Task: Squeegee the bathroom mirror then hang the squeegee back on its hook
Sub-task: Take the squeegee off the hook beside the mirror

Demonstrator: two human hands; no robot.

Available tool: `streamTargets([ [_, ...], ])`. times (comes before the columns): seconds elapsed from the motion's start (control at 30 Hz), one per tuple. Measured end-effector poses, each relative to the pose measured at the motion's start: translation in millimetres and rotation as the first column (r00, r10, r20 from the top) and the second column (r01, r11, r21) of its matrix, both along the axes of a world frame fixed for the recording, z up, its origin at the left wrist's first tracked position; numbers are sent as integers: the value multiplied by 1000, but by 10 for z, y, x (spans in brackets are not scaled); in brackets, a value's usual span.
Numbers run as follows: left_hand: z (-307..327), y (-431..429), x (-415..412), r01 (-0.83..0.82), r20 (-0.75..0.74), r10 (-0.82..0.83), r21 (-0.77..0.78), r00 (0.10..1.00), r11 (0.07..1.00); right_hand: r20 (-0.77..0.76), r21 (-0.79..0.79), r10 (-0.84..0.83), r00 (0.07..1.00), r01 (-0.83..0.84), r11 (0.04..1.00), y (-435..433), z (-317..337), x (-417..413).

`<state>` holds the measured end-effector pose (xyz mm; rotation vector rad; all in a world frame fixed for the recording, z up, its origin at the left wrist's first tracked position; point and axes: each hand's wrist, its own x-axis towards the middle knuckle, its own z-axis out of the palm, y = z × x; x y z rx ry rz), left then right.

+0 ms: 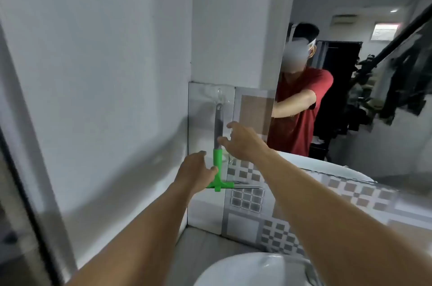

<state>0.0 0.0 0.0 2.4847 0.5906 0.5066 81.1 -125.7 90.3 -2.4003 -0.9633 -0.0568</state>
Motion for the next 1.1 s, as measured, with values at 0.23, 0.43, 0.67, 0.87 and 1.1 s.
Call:
streamTargets([
  [0.23, -225, 46, 290, 47, 150, -20, -178, 989, 983, -113, 246, -26, 993, 54, 968, 422, -183, 240],
  [0.43, -265, -2, 351, 11, 209, 32, -200, 977, 980, -178, 340, -21, 984, 82, 937, 426, -183, 254],
  [0.67, -158, -65, 295, -24, 240, 66, -173, 969, 985, -190, 409, -1, 982, 80, 909, 354, -92, 162],
  [0.87, 126, -291, 114, -14, 352, 78, -182, 933, 983, -179, 473, -32, 983, 114, 873, 143, 151, 24],
  [1.1, 307, -850, -251, 11, 376, 5, -41, 927, 999, -252, 565, -20, 967, 164, 809, -552, 351, -291],
])
